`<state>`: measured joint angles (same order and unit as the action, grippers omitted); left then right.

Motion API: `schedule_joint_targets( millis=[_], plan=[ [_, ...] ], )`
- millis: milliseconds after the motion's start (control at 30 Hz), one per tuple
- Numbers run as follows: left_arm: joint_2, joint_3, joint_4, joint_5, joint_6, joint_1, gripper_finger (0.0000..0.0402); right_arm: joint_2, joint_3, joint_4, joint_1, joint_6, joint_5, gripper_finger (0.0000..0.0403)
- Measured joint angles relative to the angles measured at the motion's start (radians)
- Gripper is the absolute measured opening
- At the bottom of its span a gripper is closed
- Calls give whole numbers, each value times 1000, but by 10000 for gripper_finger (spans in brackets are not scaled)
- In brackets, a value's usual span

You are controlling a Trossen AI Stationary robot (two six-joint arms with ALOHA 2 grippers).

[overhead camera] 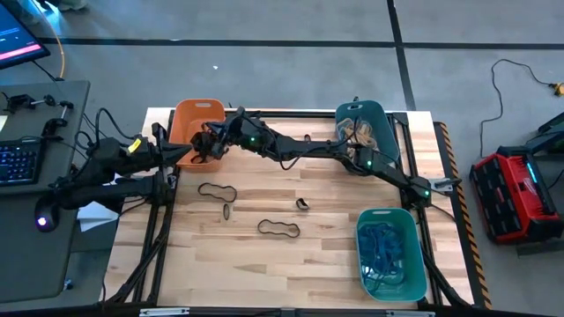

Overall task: Sort rubber bands into baskets
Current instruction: Put the black rubber band into the orange bin

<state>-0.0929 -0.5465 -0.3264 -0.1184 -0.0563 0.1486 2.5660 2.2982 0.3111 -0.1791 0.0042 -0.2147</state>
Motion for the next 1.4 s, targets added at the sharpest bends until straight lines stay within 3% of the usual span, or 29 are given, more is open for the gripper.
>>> schedule_joint_targets(
  millis=[833, 1100, 1400],
  plan=[
    [0, 0, -6, 0, -7, 0, 0, 86, 57, 210, -11, 42, 77, 0],
    [0, 0, -9, 0, -8, 0, 0, 140, 57, 172, -13, 79, 85, 0],
    [0, 0, -11, 0, -8, 0, 0, 141, 58, -1, -13, 115, 142, 0]
  ],
)
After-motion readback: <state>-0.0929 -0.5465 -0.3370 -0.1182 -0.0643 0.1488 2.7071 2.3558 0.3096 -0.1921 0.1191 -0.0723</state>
